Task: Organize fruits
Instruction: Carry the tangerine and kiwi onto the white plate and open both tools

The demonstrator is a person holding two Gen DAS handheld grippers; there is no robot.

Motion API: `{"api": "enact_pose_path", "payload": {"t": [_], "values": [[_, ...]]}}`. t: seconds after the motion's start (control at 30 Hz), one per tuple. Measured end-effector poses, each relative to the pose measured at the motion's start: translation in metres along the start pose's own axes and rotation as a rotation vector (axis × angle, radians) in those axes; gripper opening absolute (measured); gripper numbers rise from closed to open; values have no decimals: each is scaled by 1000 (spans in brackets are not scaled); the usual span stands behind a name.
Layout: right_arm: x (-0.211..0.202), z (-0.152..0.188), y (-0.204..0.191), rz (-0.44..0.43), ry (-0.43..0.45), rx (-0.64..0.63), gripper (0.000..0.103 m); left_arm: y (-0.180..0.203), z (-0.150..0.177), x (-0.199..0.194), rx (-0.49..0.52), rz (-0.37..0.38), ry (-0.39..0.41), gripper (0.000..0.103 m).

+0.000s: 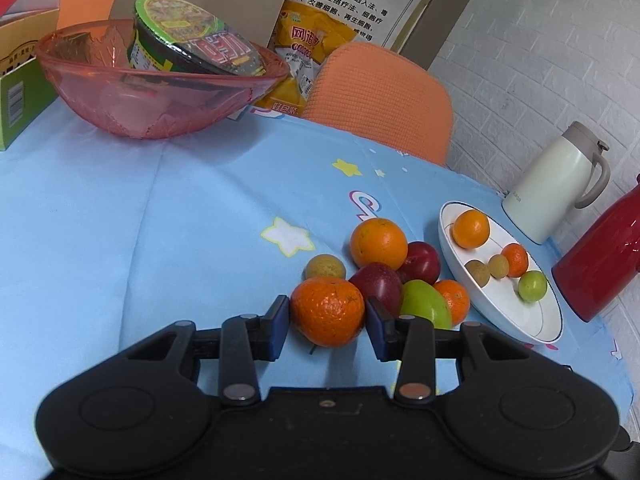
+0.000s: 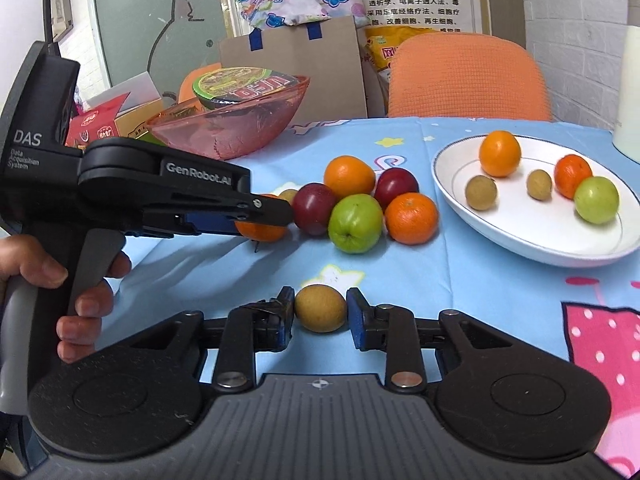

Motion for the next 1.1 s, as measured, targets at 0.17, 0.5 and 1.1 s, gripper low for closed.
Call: {"api": "enact_pose_path", "payload": {"t": [0.17, 0.5, 1.1], "values": [[-14, 5, 10, 14, 17, 21, 50, 11, 6, -17, 21, -8, 10, 83], [-43, -12, 46, 102, 126, 76, 50, 79, -7, -34, 126, 109, 46, 83], [-23, -42, 116, 219, 173, 119, 50, 133, -47, 66, 151, 171, -24, 83]]}}
Point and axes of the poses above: each gripper's, at about its wrist camera, not at the fingertips, and x roughly the way its jaws point, y to its right, z to its underside, the point moved 7 cm from there along x, roughly the way its jaws point, and after that the axes turned 6 degrees about z, right-handed, at the moved point
